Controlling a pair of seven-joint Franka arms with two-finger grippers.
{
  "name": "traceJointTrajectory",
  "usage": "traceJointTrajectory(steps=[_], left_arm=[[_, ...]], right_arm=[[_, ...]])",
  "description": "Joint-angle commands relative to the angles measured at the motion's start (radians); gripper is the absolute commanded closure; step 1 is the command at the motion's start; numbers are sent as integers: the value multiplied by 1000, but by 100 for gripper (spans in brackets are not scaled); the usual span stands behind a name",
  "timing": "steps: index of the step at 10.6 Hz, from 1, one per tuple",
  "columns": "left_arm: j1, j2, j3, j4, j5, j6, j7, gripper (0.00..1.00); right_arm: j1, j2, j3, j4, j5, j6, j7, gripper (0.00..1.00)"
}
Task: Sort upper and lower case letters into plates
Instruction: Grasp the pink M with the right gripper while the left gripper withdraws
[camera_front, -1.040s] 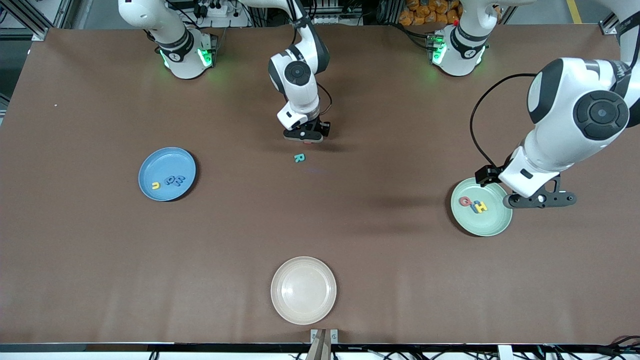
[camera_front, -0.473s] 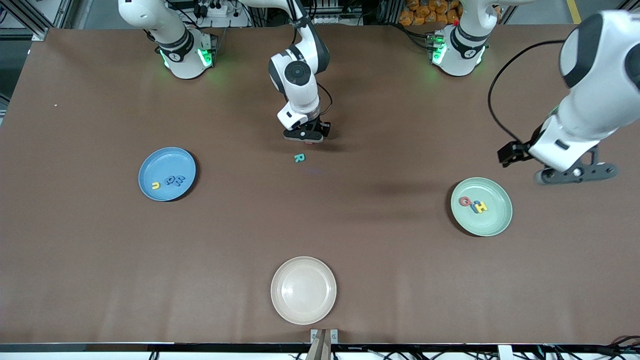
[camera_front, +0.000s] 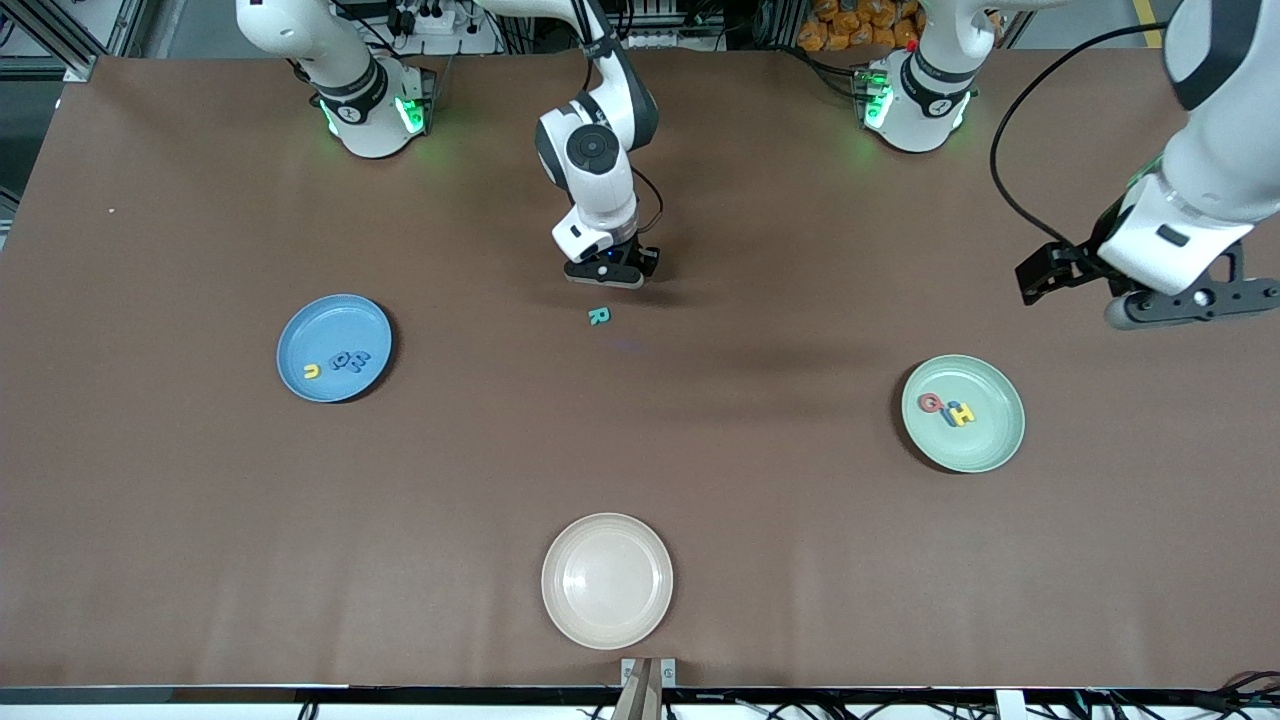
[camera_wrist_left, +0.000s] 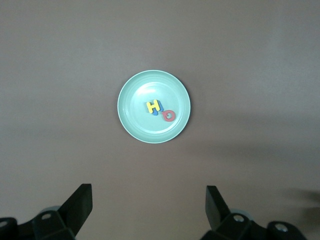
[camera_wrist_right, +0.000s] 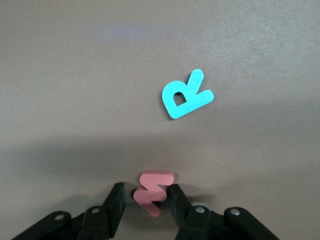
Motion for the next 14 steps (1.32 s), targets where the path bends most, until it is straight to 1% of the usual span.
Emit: traceJointTrajectory(steps=[1, 4, 6, 8, 10, 14], left_arm=[[38, -3, -4, 17, -30, -35, 67, 0], [55, -3, -14, 19, -30, -46, 84, 0], [56, -2, -16, 19, -30, -51, 86, 0], [48, 1, -17, 19, -30, -51, 84, 0], [38, 6, -17, 16, -30, -49, 83, 0], [36, 3, -17, 16, -28, -52, 84, 0]], right_arm=[[-24, 21, 0, 23, 19, -6, 7, 54], [-33, 19, 0, 23, 19, -8, 7, 56], [-32, 19, 0, 23, 19, -8, 25, 61], [-24, 19, 0, 22, 18, -14, 25, 60], [-12, 16, 0, 22, 18, -49, 27, 59], [-4, 15, 0, 22, 18, -54, 38, 59]])
